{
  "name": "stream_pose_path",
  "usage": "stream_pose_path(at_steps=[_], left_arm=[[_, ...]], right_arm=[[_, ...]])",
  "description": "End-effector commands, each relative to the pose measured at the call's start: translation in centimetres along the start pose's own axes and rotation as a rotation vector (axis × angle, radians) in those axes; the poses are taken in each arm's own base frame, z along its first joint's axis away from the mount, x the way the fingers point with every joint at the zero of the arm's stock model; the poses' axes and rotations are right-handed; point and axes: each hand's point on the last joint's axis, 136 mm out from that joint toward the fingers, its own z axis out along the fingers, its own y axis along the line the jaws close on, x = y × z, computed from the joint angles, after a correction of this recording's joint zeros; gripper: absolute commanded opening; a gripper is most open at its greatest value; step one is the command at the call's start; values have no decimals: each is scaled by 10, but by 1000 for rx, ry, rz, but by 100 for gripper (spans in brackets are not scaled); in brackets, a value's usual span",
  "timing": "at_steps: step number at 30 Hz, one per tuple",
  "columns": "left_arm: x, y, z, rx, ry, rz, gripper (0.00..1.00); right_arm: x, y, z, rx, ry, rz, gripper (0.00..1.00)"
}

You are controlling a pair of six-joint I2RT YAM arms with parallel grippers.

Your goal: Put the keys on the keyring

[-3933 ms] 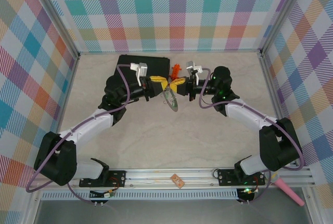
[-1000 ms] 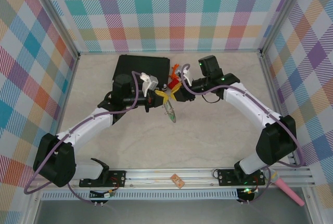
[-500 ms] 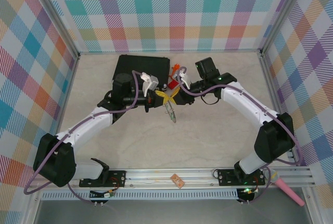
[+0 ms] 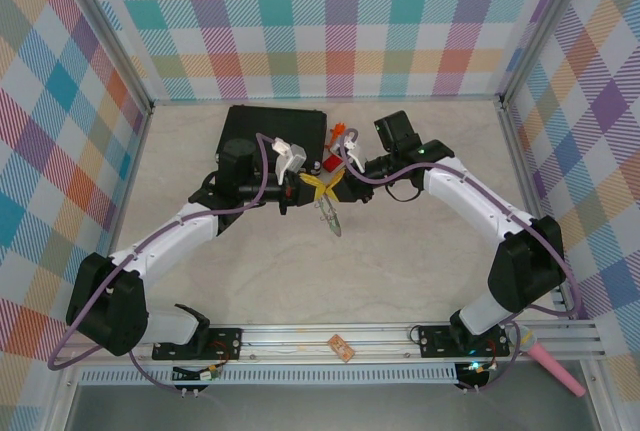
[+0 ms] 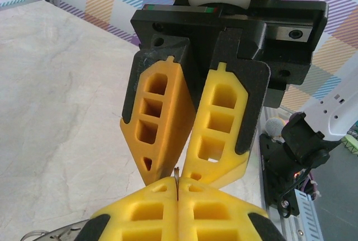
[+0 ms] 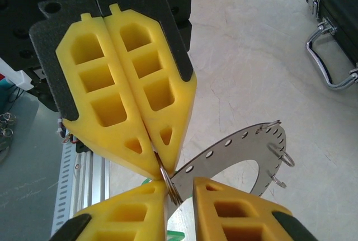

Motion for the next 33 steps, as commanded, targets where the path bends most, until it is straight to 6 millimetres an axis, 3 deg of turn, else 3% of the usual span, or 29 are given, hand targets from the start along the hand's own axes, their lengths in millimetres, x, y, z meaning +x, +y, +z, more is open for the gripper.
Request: stream_pose_path(at_steps=[1, 10, 16, 19, 25, 27, 29, 33], left_arm=[[-13, -12, 1, 55, -18, 41, 0], [-10, -8, 3, 50, -8, 33, 0], [-12, -10, 2, 59, -13, 35, 0], [-12, -11, 2, 59, -15, 34, 0], [-13, -10, 2, 55, -21, 32, 0], [-15, -10, 1, 47, -33, 34, 7], [-20, -11, -2, 35, -56, 39, 20], [-36, -10, -13, -19, -144, 53, 28]], right_arm=[[-12, 16, -4, -42, -47, -80, 18], [-15, 27, -9, -59, -82, -118, 16], [-13, 29, -5, -80, -79, -118, 9], [-12, 31, -4, -89, -73, -120, 0], [-11, 30, -2, -81, -69, -117, 0], [-11, 27, -2, -65, -76, -122, 0], [-12, 25, -3, -49, -84, -122, 0], [-14, 19, -3, -24, -112, -120, 0]])
